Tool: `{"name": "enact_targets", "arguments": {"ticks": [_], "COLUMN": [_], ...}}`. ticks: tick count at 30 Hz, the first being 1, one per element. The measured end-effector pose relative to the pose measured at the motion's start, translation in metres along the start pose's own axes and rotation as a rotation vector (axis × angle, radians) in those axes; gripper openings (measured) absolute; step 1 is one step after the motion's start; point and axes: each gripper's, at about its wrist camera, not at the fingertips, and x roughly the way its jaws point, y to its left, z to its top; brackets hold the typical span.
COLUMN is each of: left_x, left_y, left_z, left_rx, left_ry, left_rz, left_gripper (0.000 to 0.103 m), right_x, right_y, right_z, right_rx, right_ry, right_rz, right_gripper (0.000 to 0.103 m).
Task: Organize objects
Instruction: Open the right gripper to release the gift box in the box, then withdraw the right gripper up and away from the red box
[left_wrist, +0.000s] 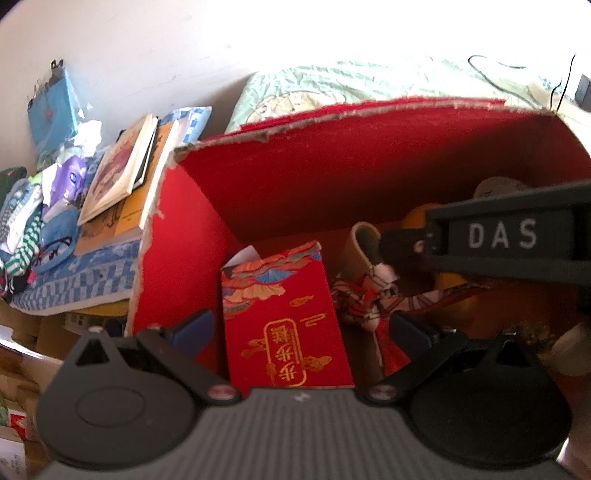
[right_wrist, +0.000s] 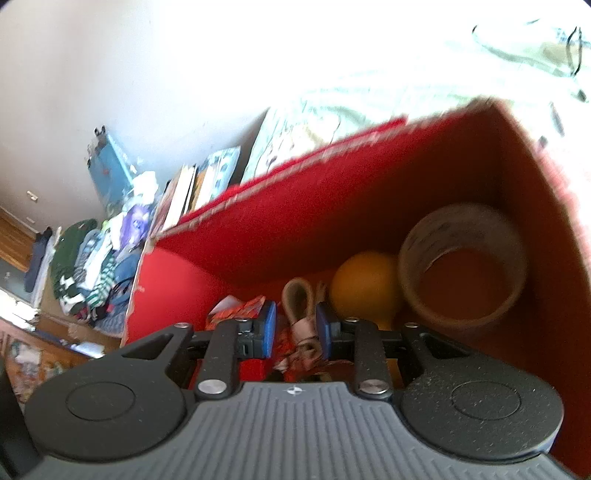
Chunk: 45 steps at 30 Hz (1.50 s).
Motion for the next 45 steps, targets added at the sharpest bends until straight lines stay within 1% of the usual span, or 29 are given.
{"name": "enact_targets", "arguments": {"ticks": [3,9,13,15,17,21,23,27,31,37,39,41,45], "left_x": [-0.010,-0.029,-0.039,-0.042,-0.046,-0.053,-0.057,-0.066,-0.079,-0.098,-0.104,-0.108,-0.111], "left_y": [-0.002,-0.002,-0.003,-0.003,-0.003,0.002,0.004,0.010,0.012,0.017,0.018,0.019,0.018], "left_z": [0.001,0.002,0.001,0.000,-0.002,-0.006,-0.008,-0.014,-0.022,-0.034,-0.038,-0.044,-0.056], "left_rx": [0.007,-0.011,-0.020,-0.026,-0.033,-0.050,-0.061,-0.080,-0.085,-0.102,-0.100,-0.102,-0.100], "left_ry": [-0.028,-0.054,-0.070,-0.073,-0.075,-0.076,-0.074,-0.077,-0.099,-0.127,-0.136,-0.135,-0.120], "left_rz": [0.017,-0.012,-0.020,-0.019,-0.013,0.001,0.003,-0.006,0.004,-0.023,-0.036,-0.049,-0.078], "left_gripper": [0.101,0.101,0.101,0.101,0.101,0.101,0.101,0.101,0.101,0.101,0.102,0.102,0.102], "right_x": [-0.017,-0.048,-0.062,-0.060,-0.058,-0.066,-0.072,-0.082,-0.092,-0.112,-0.117,-0.121,-0.126], "right_y": [-0.004,0.000,-0.002,0.003,0.009,0.009,0.013,0.015,0.017,0.028,0.029,0.028,0.026], "right_z": [0.004,0.002,-0.002,-0.005,-0.007,-0.013,-0.017,-0.025,-0.034,-0.053,-0.059,-0.066,-0.078], "right_rx": [-0.010,-0.131,-0.171,-0.181,-0.175,-0.151,-0.146,-0.143,-0.154,-0.204,-0.203,-0.202,-0.201], "right_ry": [-0.042,-0.137,-0.175,-0.188,-0.195,-0.207,-0.213,-0.222,-0.231,-0.287,-0.303,-0.309,-0.309], "right_rz": [-0.021,-0.123,-0.164,-0.178,-0.180,-0.179,-0.178,-0.200,-0.184,-0.191,-0.195,-0.195,-0.202], "right_gripper": [0.027,0.028,0.028,0.028,0.028,0.030,0.036,0.036,0.036,0.037,0.038,0.044,0.045]}}
